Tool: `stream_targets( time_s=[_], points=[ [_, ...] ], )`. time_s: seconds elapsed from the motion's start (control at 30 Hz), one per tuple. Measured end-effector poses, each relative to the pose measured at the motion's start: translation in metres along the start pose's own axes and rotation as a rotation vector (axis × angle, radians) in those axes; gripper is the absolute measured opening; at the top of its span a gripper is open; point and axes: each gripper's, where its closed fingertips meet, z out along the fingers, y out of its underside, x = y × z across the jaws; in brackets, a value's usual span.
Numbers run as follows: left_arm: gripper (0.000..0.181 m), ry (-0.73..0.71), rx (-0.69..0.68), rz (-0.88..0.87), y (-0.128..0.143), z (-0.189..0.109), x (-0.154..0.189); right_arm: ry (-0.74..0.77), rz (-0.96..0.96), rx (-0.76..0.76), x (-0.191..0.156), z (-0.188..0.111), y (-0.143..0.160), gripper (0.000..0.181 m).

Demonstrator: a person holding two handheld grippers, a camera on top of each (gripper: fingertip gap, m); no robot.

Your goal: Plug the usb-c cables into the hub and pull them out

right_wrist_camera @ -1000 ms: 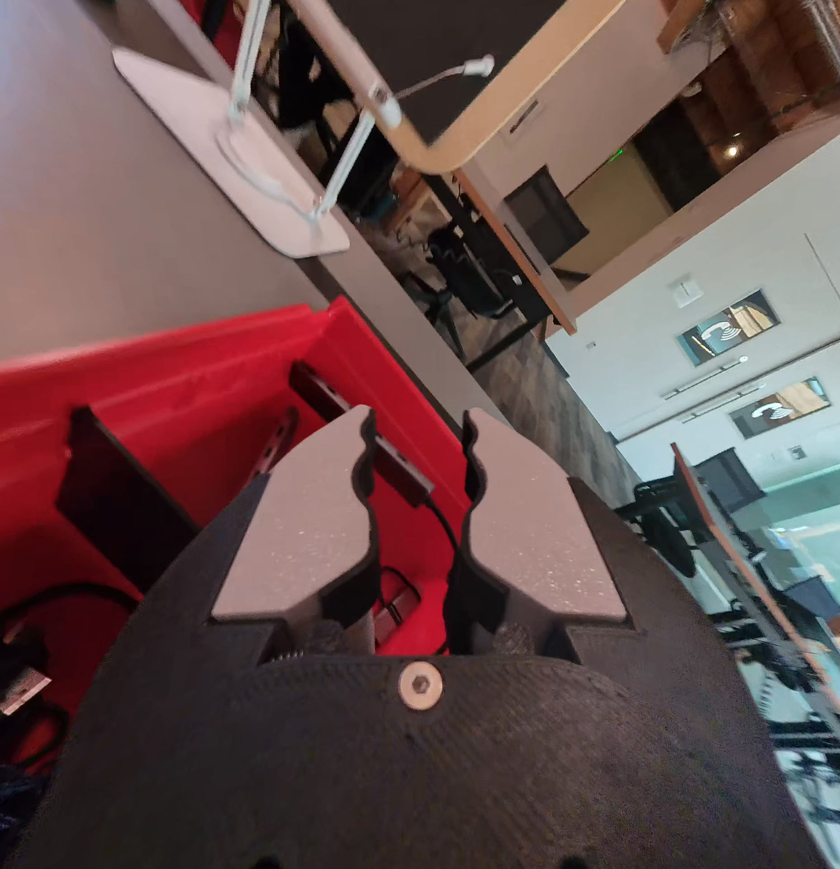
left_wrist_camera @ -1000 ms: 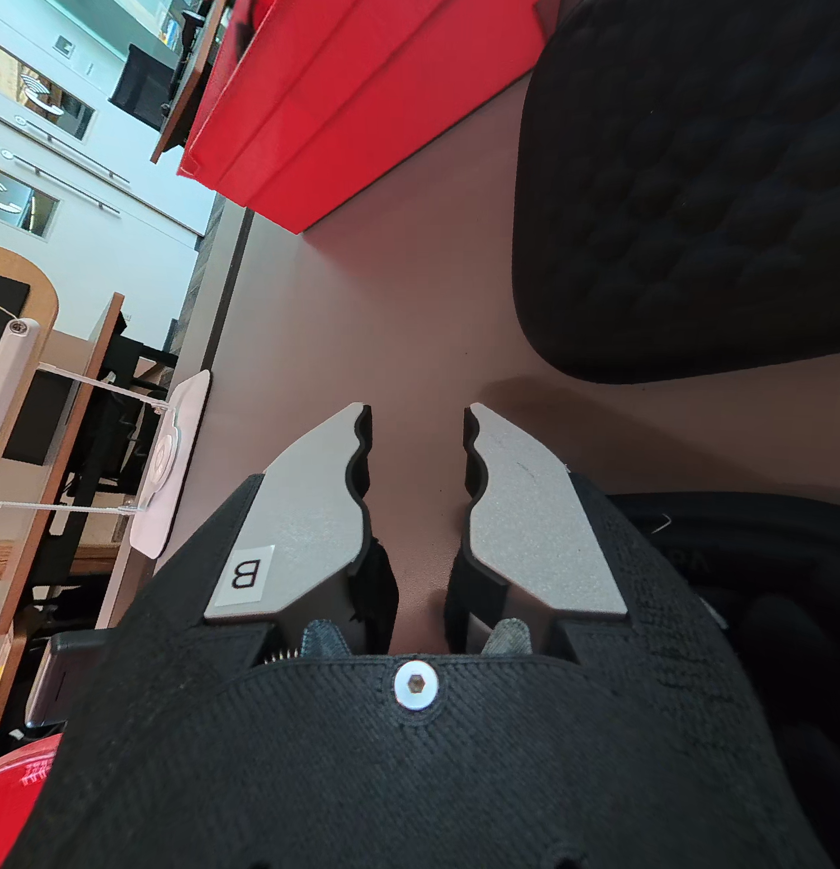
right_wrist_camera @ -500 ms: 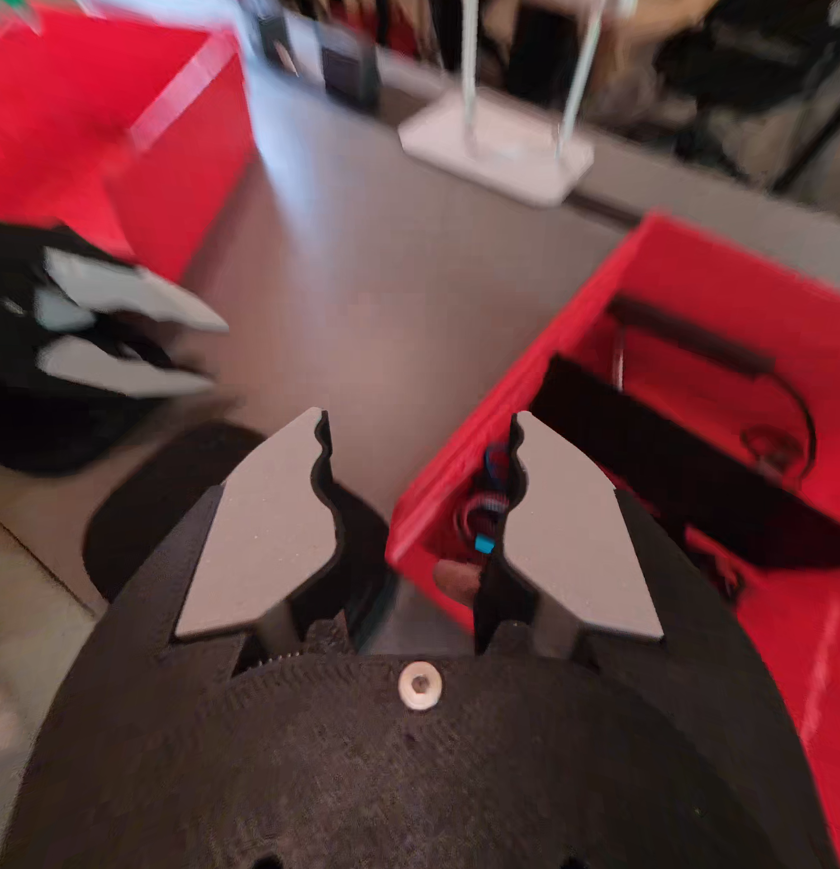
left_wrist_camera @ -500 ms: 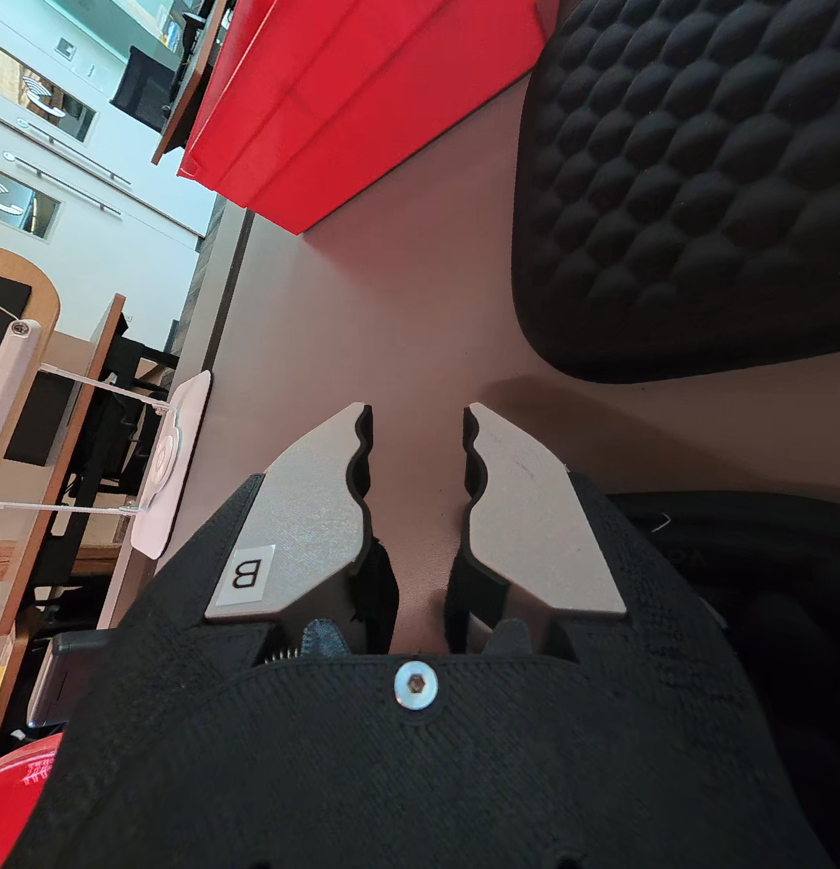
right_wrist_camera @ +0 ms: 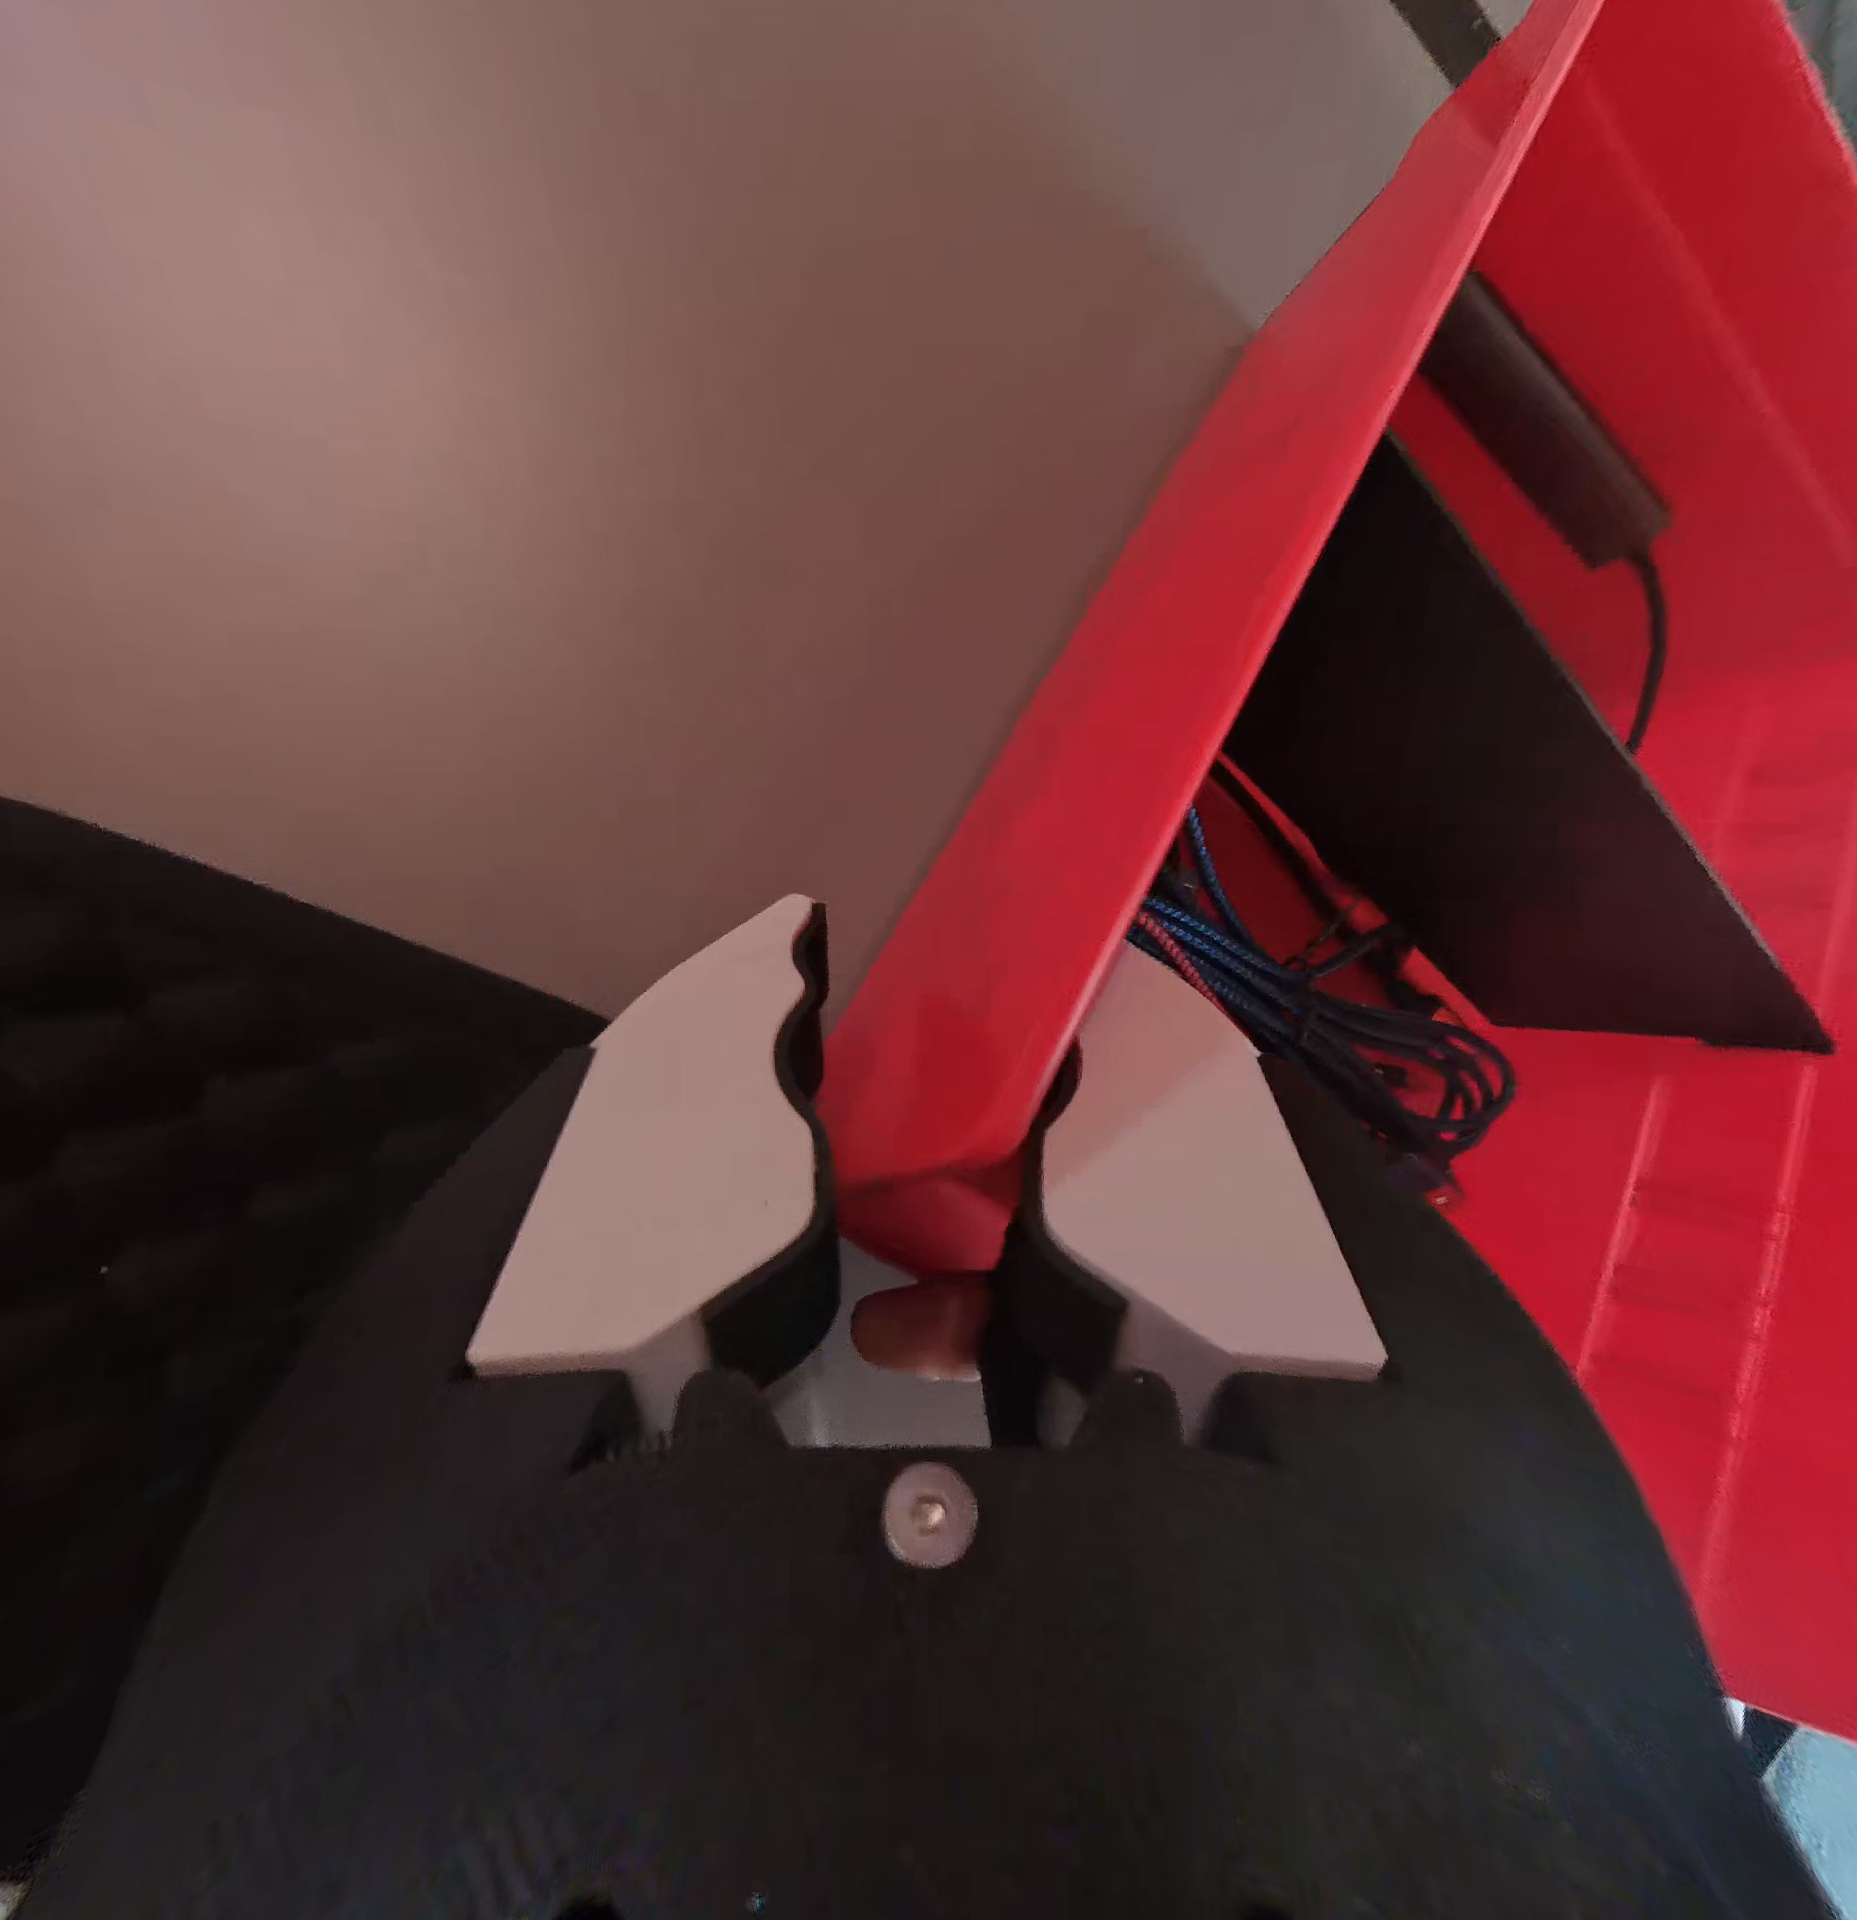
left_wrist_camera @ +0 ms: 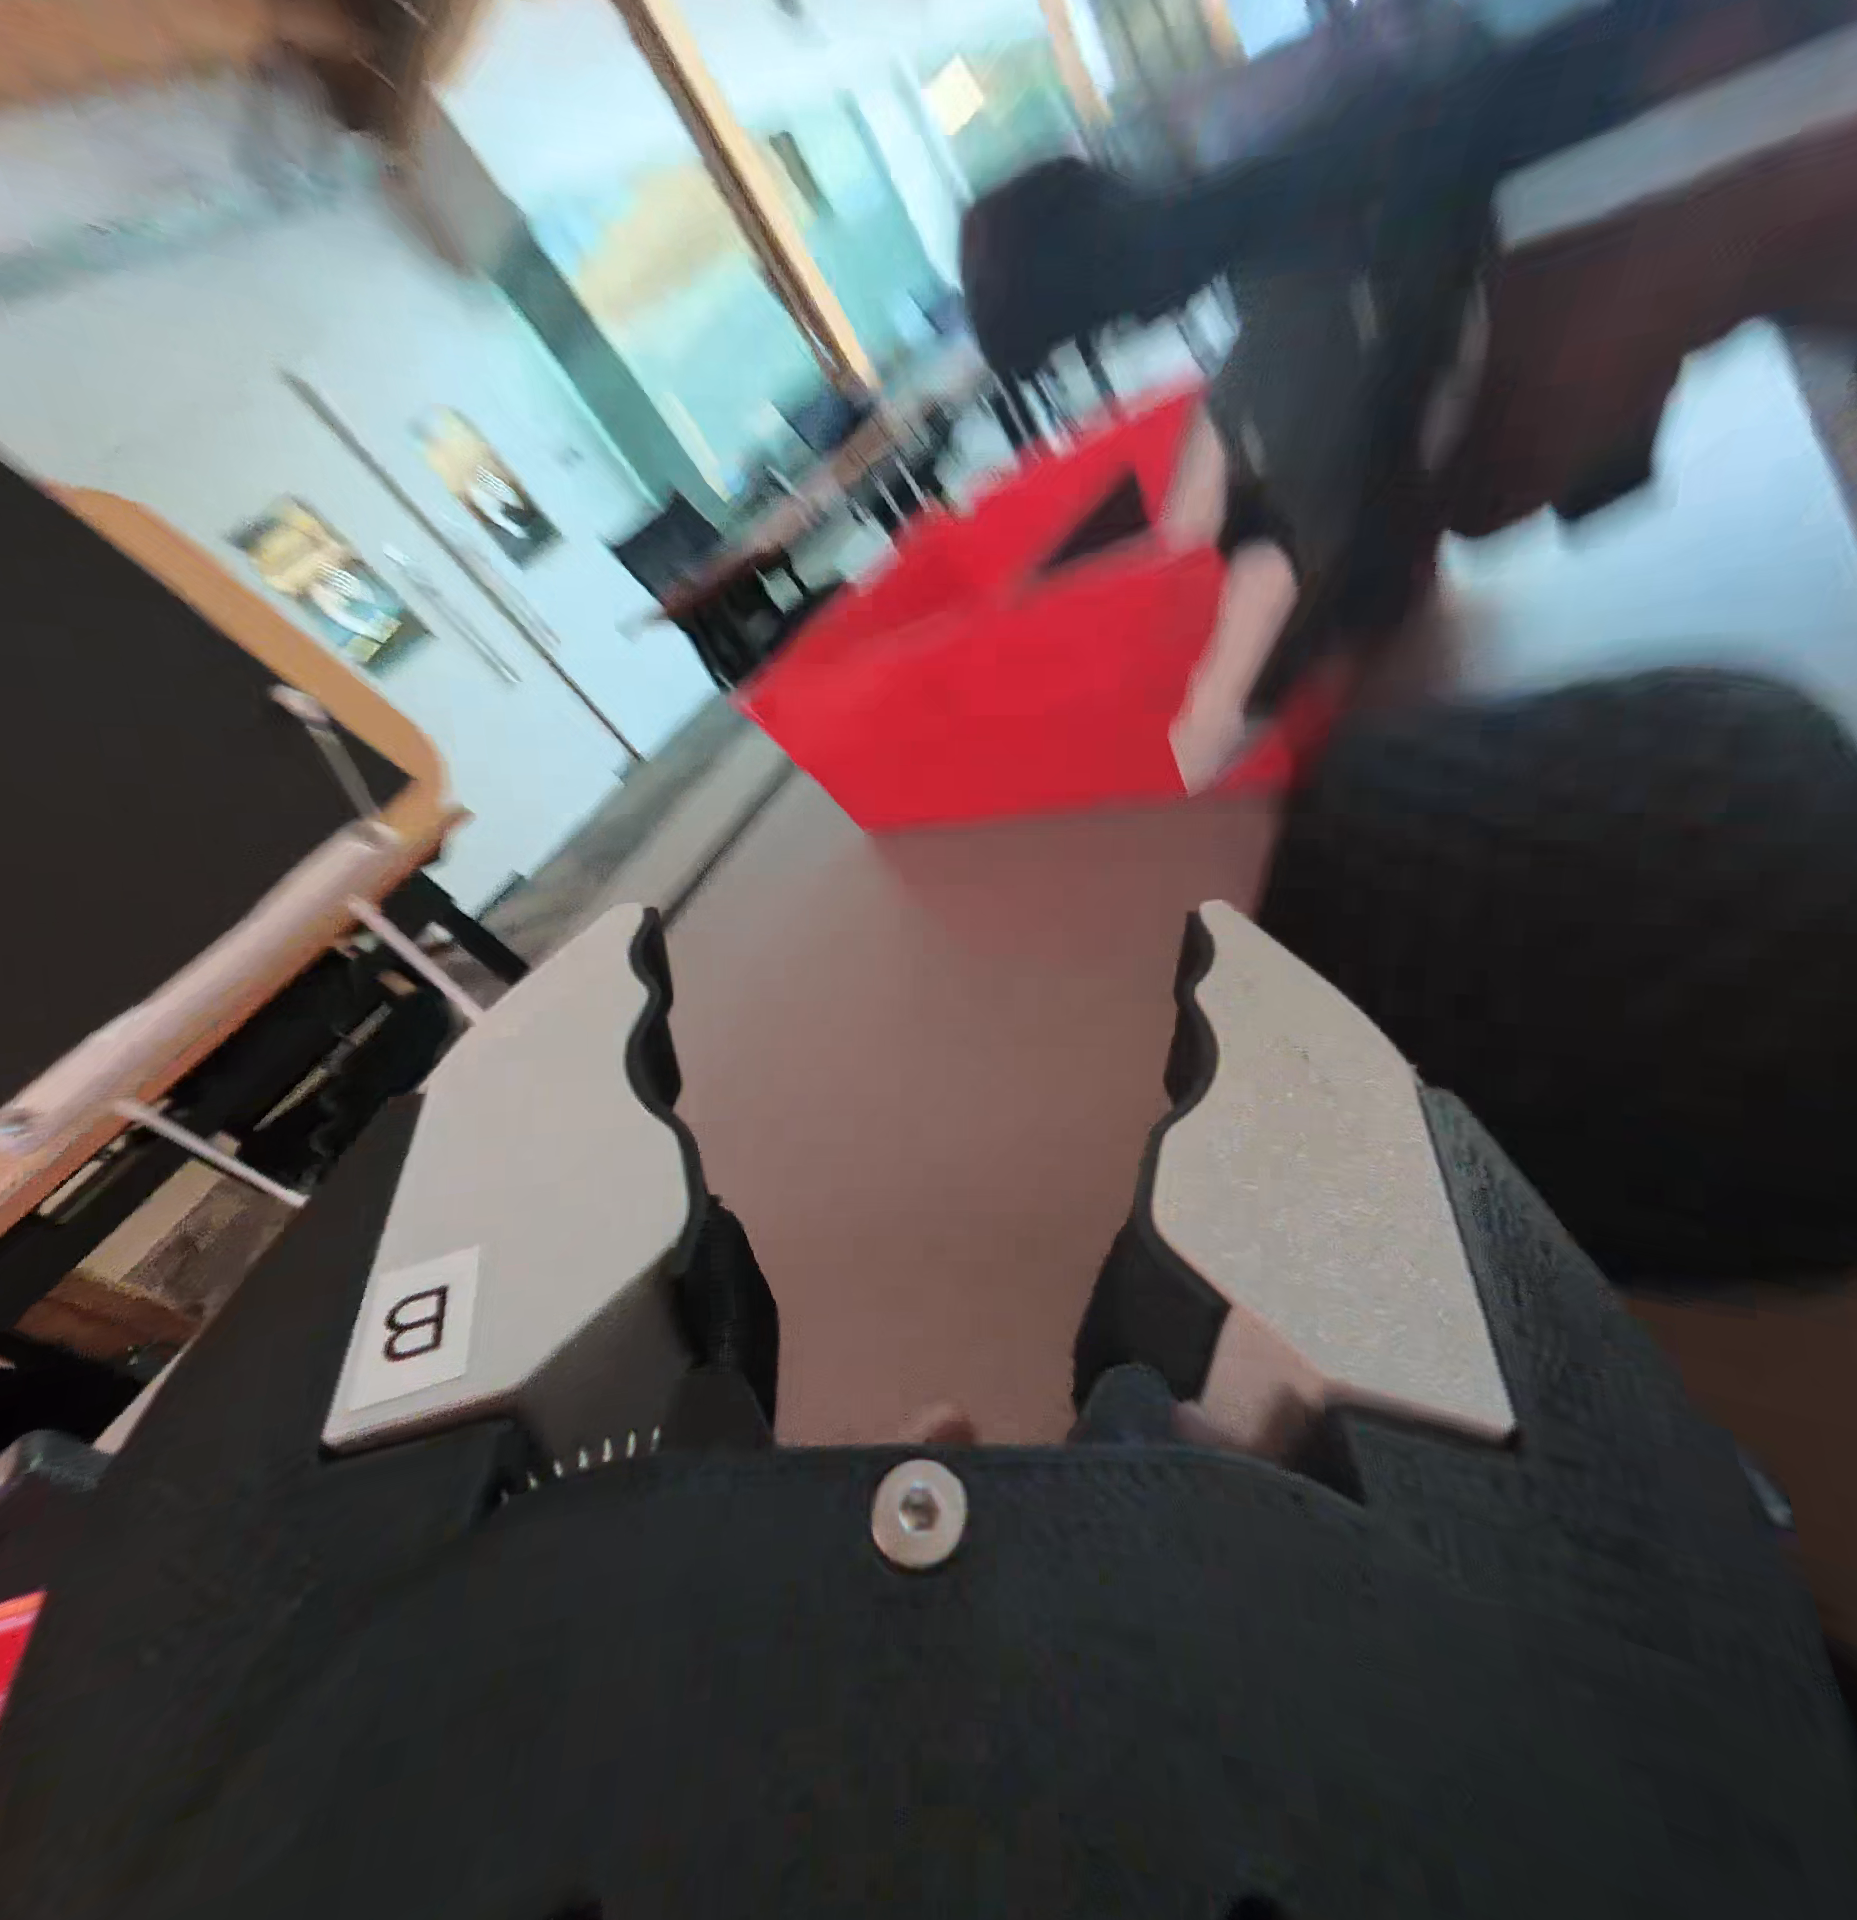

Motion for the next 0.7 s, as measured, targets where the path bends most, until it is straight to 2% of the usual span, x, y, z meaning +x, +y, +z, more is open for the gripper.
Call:
stream_targets(
  time_s=[0.07,0.1,0.17,0.2,0.27,0.33,0.43,0.57,0.7],
  points=[
    [0.091,-0.199,0.125,-0.09,-0.023,-0.015,-0.033,0.015,0.003,0.019,0.0,0.001,-0.004,0.033],
    [0.091,-0.335,0.137,-0.12,-0.024,-0.027,-0.054,0.013,0.001,0.028,-0.002,0.002,-0.006,0.033],
    [0.09,-0.544,0.077,-0.102,-0.011,-0.049,-0.085,0.019,-0.009,0.042,-0.004,0.002,-0.01,0.034],
    [0.09,-0.604,0.004,-0.068,0.001,-0.056,-0.095,0.024,-0.019,0.048,-0.006,0.002,-0.011,0.034],
    [0.09,-0.589,-0.202,-0.025,0.034,-0.057,-0.1,0.043,-0.035,0.049,-0.007,0.003,-0.013,0.034],
    [0.086,-0.509,-0.363,-0.078,0.064,-0.053,-0.093,0.061,-0.056,0.051,-0.008,0.004,-0.015,0.034],
    [0.069,-0.481,-0.428,-0.105,0.078,-0.051,-0.088,0.085,-0.093,0.051,-0.01,0.005,-0.017,0.034],
    [0.044,-0.495,-0.608,-0.055,0.103,-0.061,-0.089,0.099,-0.12,0.063,-0.013,0.006,-0.021,0.033],
    [0.04,-0.497,-0.622,-0.089,0.106,-0.066,-0.091,0.104,-0.171,0.111,-0.018,0.006,-0.028,0.033]
  ],
)
